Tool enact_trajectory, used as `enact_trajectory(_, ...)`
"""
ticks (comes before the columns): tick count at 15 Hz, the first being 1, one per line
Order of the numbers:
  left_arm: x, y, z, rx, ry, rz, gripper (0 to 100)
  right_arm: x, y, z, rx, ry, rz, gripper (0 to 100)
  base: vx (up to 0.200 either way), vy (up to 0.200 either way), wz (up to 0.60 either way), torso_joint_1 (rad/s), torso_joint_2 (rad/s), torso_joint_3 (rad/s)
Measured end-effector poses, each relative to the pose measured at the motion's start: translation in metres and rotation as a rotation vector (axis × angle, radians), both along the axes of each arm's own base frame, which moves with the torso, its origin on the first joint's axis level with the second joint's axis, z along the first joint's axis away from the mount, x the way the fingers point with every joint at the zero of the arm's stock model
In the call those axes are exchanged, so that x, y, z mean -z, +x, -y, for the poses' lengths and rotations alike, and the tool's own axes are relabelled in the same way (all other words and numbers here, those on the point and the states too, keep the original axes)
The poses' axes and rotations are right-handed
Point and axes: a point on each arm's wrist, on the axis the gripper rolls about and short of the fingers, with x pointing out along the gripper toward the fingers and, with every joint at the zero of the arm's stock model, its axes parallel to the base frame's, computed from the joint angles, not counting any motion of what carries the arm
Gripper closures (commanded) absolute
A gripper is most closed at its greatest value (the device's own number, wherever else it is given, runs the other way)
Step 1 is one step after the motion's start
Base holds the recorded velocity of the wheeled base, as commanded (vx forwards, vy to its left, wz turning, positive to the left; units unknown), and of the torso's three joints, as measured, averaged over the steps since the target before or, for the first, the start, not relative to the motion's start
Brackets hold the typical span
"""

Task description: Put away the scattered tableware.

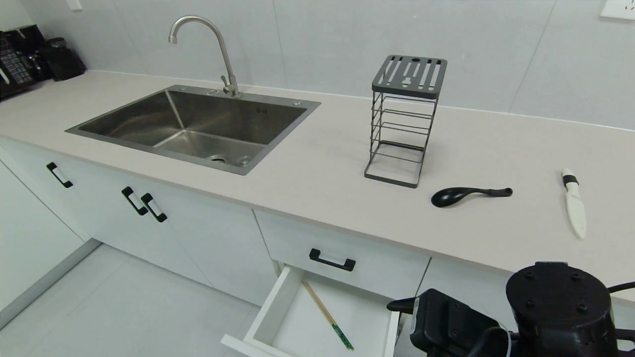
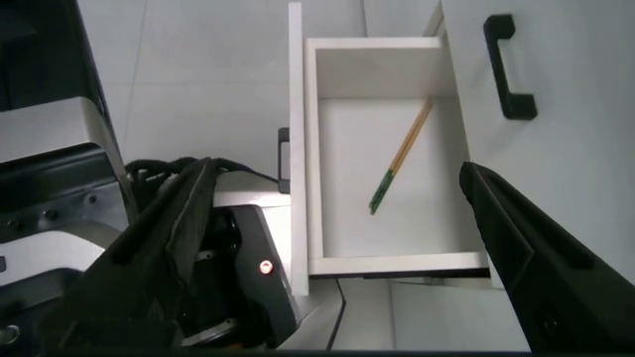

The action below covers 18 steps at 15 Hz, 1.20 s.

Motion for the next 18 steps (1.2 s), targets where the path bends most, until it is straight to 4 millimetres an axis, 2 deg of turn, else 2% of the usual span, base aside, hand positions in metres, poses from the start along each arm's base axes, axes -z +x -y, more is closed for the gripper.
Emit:
enact_trajectory(5, 0.000, 0.000, 0.000, 0.000, 0.000, -0.002, 0, -0.009, 0.015, -0.012, 0.020, 0.033, 0.020, 0, 0.000, 0.000, 0.00, 0.282, -0.52, -0.248)
enact_trajectory(12, 0.000, 0.000, 0.000, 0.000, 0.000, 0.000, 0, 0.006, 0.037, -0.012, 0.044, 0.035, -0.056, 0, 0.000, 0.000, 0.00, 0.299, -0.58, -0.286)
enact_trajectory(16, 0.000, 0.000, 0.000, 0.000, 0.000, -0.001, 0, 0.017, 0.067, -0.003, 0.180, 0.095, -0.140, 0, 0.000, 0.000, 0.00, 0.103, -0.21, -0.101)
enact_trajectory(18, 0.000, 0.000, 0.000, 0.000, 0.000, -0.001, 0, 0.025, 0.078, 0.017, 0.304, 0.067, -0.147, 0, 0.000, 0.000, 0.00, 0.000, 0.00, 0.000)
